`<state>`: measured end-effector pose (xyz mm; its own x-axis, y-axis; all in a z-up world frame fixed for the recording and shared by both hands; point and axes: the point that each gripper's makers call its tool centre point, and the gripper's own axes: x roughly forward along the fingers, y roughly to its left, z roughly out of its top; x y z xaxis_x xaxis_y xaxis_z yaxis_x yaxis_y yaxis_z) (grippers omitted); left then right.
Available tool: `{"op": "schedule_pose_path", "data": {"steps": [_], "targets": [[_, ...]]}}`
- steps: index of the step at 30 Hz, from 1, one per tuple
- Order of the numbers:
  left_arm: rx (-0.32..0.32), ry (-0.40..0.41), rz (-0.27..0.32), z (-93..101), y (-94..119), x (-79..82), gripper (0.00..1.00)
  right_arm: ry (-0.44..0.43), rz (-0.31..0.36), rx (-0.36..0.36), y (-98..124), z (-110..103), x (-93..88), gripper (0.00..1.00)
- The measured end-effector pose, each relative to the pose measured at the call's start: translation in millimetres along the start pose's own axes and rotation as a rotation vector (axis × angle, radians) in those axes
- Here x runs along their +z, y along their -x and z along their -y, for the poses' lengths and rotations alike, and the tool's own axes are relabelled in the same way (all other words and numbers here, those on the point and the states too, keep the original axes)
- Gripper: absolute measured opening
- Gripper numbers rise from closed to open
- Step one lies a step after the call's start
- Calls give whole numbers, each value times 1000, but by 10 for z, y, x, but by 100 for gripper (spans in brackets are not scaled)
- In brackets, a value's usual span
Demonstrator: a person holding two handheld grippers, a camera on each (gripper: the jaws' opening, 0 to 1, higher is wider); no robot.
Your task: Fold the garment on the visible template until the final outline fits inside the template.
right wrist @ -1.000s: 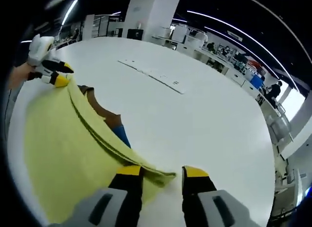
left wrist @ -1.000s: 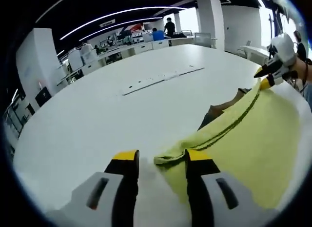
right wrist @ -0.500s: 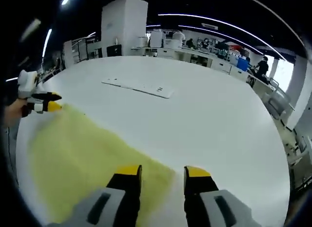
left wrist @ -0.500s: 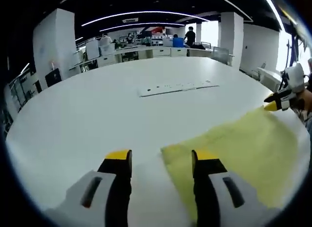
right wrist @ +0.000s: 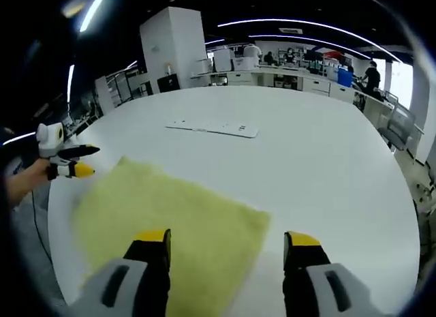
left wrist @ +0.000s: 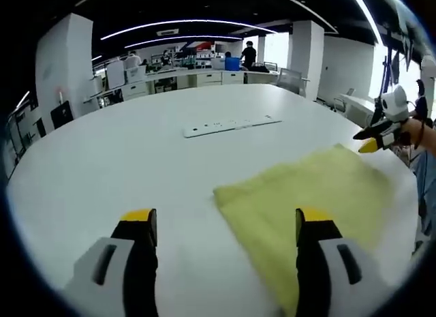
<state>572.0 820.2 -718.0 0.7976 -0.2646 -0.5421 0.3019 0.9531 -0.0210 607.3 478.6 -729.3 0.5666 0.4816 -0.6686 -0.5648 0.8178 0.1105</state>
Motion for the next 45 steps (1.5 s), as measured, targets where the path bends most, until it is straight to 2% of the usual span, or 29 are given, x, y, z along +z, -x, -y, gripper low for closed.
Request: {"op": "schedule_pose_path", "data": {"steps": [6, 9, 12, 14, 18, 21, 23, 25, 30, 34, 40, 43, 45], "targets": [[-42, -40, -2, 134, 235, -162, 90, 27, -31, 35, 222, -161, -184, 70], [-72, -49, -6, 194, 324, -243, 89, 42, -42, 42, 308, -186, -258, 70], [-103, -56, 23, 275, 430, -270, 79, 40, -46, 50, 430, -233, -336, 69], [-115, -56, 24, 322, 486, -325, 77, 40, -48, 52, 489, -253, -379, 68], [-143, -67, 4, 398, 584, -470, 64, 43, -45, 53, 604, -296, -477, 63], [-169, -52, -8, 474, 641, -569, 59, 31, -53, 55, 683, -334, -601, 59], [-187, -23, 13, 527, 677, -598, 54, 32, -52, 59, 722, -365, -676, 56], [-190, -15, -2, 559, 693, -670, 52, 33, -47, 57, 757, -393, -740, 52], [-200, -22, -28, 622, 703, -789, 48, 24, -50, 66, 804, -449, -885, 40], [-190, -43, -53, 665, 700, -848, 40, 13, -56, 57, 825, -448, -990, 34], [-195, -59, -81, 708, 667, -946, 34, 3, -62, 43, 820, -446, -1115, 24], [-192, -64, -123, 710, 658, -1026, 25, -18, -50, 39, 790, -438, -1149, 19], [-194, -62, -124, 725, 649, -1030, 16, -17, -57, 37, 759, -437, -1186, 16]]}}
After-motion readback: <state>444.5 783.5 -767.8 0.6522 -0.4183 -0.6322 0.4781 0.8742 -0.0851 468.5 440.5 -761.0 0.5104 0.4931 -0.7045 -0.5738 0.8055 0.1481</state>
